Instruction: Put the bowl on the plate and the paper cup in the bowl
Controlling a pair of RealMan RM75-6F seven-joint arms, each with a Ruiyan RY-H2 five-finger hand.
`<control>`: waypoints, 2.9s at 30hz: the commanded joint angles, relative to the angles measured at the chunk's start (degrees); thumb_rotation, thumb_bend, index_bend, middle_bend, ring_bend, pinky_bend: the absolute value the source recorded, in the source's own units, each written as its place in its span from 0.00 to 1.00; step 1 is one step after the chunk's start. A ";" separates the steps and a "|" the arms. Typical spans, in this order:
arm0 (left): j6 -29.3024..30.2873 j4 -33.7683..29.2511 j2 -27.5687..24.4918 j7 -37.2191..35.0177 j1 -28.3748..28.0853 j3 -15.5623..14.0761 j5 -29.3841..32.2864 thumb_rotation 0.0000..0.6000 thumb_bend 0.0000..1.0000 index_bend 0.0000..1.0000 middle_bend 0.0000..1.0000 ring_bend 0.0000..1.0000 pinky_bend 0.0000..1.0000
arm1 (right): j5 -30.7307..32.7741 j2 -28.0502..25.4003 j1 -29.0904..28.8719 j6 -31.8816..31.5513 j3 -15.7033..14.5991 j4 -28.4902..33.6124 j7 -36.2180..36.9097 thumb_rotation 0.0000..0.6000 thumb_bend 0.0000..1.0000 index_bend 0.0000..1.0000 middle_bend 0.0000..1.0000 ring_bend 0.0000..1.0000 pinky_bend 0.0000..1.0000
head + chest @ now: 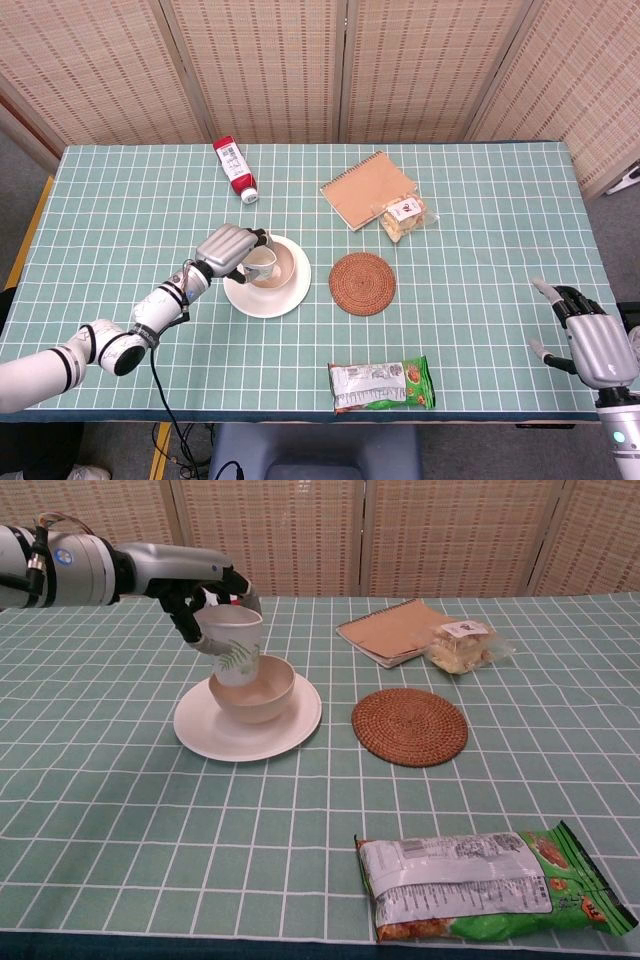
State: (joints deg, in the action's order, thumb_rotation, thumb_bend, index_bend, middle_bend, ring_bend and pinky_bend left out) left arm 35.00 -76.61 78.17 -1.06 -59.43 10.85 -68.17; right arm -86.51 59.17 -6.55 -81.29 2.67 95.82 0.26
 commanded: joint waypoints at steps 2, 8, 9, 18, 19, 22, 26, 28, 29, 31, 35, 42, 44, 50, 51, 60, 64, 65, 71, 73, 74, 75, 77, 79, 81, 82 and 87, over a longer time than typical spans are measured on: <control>-0.03 1.73 2.36 3.10 -0.94 -0.13 2.67 1.00 0.34 0.33 0.29 0.36 0.66 | 0.12 0.12 -0.01 0.15 -0.02 -0.28 0.28 1.00 0.23 0.12 0.24 0.16 0.30; 0.23 5.00 5.91 6.85 -1.83 -0.17 7.30 1.00 0.34 0.31 0.28 0.36 0.66 | 0.04 0.25 -0.04 0.21 -0.05 -0.73 0.84 1.00 0.23 0.12 0.24 0.16 0.30; 0.15 5.31 6.26 7.25 -1.94 -0.19 7.94 1.00 0.34 0.31 0.27 0.35 0.66 | 0.08 0.21 -0.03 0.23 -0.04 -0.77 0.91 1.00 0.23 0.12 0.24 0.16 0.30; -1.09 5.55 6.91 12.02 -2.63 -1.88 13.08 1.00 0.34 0.18 0.18 0.21 0.58 | 0.19 0.25 -0.02 0.34 -0.04 -1.13 1.39 1.00 0.23 0.12 0.24 0.16 0.30; -0.92 5.16 6.70 12.52 -2.53 -2.14 13.54 1.00 0.34 0.14 0.14 0.17 0.53 | 0.15 0.29 -0.04 0.35 -0.05 -1.21 1.45 1.00 0.23 0.12 0.24 0.16 0.30; -0.02 3.58 5.70 13.17 -1.97 -2.48 14.41 1.00 0.34 0.02 0.03 0.06 0.37 | 0.23 0.27 -0.04 0.41 -0.03 -1.33 1.53 1.00 0.23 0.12 0.24 0.16 0.30; 1.69 0.46 3.38 13.20 -0.83 -2.53 14.53 1.00 0.33 0.00 0.00 0.00 0.28 | 0.17 0.19 -0.19 0.51 0.05 -1.28 1.55 1.00 0.23 0.12 0.24 0.16 0.30; 2.87 -1.90 1.56 12.97 0.03 -2.43 14.51 1.00 0.33 0.00 0.00 0.00 0.27 | 0.08 0.18 -0.26 0.52 0.09 -1.25 1.51 1.00 0.23 0.12 0.24 0.16 0.30; 3.48 -2.96 0.69 12.94 0.45 -2.43 14.44 1.00 0.33 0.00 0.00 0.00 0.26 | 0.08 0.17 -0.29 0.54 0.10 -1.24 1.50 1.00 0.23 0.12 0.24 0.16 0.30; 5.33 -5.35 -1.29 12.92 1.65 -2.44 14.37 1.00 0.33 0.00 0.00 0.00 0.26 | 0.14 0.13 -0.32 0.60 0.11 -1.23 1.47 1.00 0.23 0.12 0.24 0.16 0.30; 9.20 -9.57 -4.94 14.18 3.96 -2.74 15.92 1.00 0.33 0.00 0.00 0.01 0.26 | 0.15 0.08 -0.41 0.67 0.18 -1.22 1.57 1.00 0.23 0.12 0.24 0.16 0.30; 20.05 -16.48 -9.26 14.54 10.56 -2.78 18.49 1.00 0.33 0.02 0.00 0.03 0.26 | 0.35 0.17 -0.72 1.05 0.37 -1.45 1.84 1.00 0.23 0.12 0.24 0.16 0.30; 23.16 -17.81 -9.78 14.69 12.75 -3.16 18.82 1.00 0.33 0.02 0.00 0.03 0.26 | 0.19 0.38 -0.92 1.09 0.47 -1.55 1.82 1.00 0.23 0.12 0.24 0.16 0.30; 31.61 -20.19 -10.85 15.82 18.88 -5.12 16.44 1.00 0.33 0.04 0.00 0.04 0.26 | -0.08 0.58 -1.58 1.73 0.58 -1.46 1.51 1.00 0.24 0.12 0.24 0.16 0.30; 32.81 -20.47 -10.91 16.11 19.76 -5.45 15.99 1.00 0.33 0.04 0.00 0.04 0.26 | -0.03 0.57 -1.69 1.84 0.64 -1.38 1.40 1.00 0.24 0.12 0.24 0.16 0.30; 42.51 -24.15 -12.42 16.64 28.96 -9.11 10.56 1.00 0.33 0.04 0.00 0.04 0.22 | 0.29 1.26 -2.56 2.72 0.96 -1.44 0.84 1.00 0.25 0.12 0.24 0.16 0.30; 46.78 -25.78 -12.99 17.40 33.00 -10.65 7.80 1.00 0.33 0.05 0.00 0.04 0.22 | 0.65 1.57 -2.76 3.01 1.04 -1.71 0.78 1.00 0.24 0.12 0.24 0.16 0.30; 47.57 -26.12 -13.05 17.48 33.81 -11.00 7.08 1.00 0.33 0.05 0.00 0.04 0.22 | 0.74 1.63 -2.77 3.01 1.07 -1.77 0.76 1.00 0.24 0.12 0.24 0.16 0.30; 52.54 -26.98 -12.26 18.33 38.81 -12.64 2.98 1.00 0.33 0.06 0.00 0.04 0.22 | 0.97 2.07 -2.78 2.80 1.14 -1.88 0.22 1.00 0.25 0.12 0.24 0.16 0.30; 53.28 -27.50 -12.17 18.81 40.20 -13.25 2.04 1.00 0.33 0.06 0.00 0.04 0.22 | 1.08 2.11 -2.73 2.72 1.13 -1.92 0.10 1.00 0.25 0.12 0.24 0.16 0.30; 53.56 -27.84 -12.23 18.93 40.75 -13.43 1.70 1.00 0.33 0.06 0.00 0.04 0.22 | 1.16 2.13 -2.72 2.74 1.12 -1.93 0.06 1.00 0.25 0.12 0.24 0.16 0.30; 53.96 -28.22 -12.33 19.02 41.43 -13.57 1.21 1.00 0.33 0.06 0.00 0.04 0.22 | 1.25 2.10 -2.71 2.78 1.11 -1.91 0.05 1.00 0.25 0.12 0.24 0.16 0.30; 54.63 -28.72 -12.53 19.07 42.35 -13.50 0.60 1.00 0.33 0.06 0.00 0.04 0.22 | 1.31 2.06 -2.67 2.76 1.08 -1.92 -0.02 1.00 0.25 0.12 0.24 0.16 0.30; 55.40 -29.11 -12.68 19.23 43.27 -13.23 -0.02 1.00 0.33 0.06 0.00 0.04 0.22 | 1.21 2.07 -2.51 2.33 1.09 -1.93 -0.23 1.00 0.25 0.12 0.24 0.16 0.30; 55.75 -29.66 -12.94 19.50 44.10 -13.17 -0.52 1.00 0.33 0.06 0.00 0.04 0.22 | 0.99 2.15 -2.28 1.73 1.07 -1.95 -0.33 1.00 0.25 0.12 0.24 0.16 0.30; 55.91 -29.82 -13.00 19.68 44.44 -13.16 -0.77 1.00 0.33 0.07 0.00 0.04 0.22 | 0.91 2.18 -2.17 1.51 1.04 -1.95 -0.31 1.00 0.24 0.12 0.24 0.16 0.30; 56.40 -30.85 -13.23 20.81 46.06 -12.91 -1.69 1.00 0.33 0.07 0.00 0.03 0.22 | 0.95 2.32 -1.80 1.01 0.94 -2.17 -0.10 1.00 0.24 0.12 0.24 0.16 0.30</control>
State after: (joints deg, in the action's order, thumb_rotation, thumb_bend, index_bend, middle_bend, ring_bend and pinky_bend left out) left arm 91.28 -107.21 65.01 19.56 -13.64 -2.17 -69.66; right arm -85.57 61.48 -8.36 -80.26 3.61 93.66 0.14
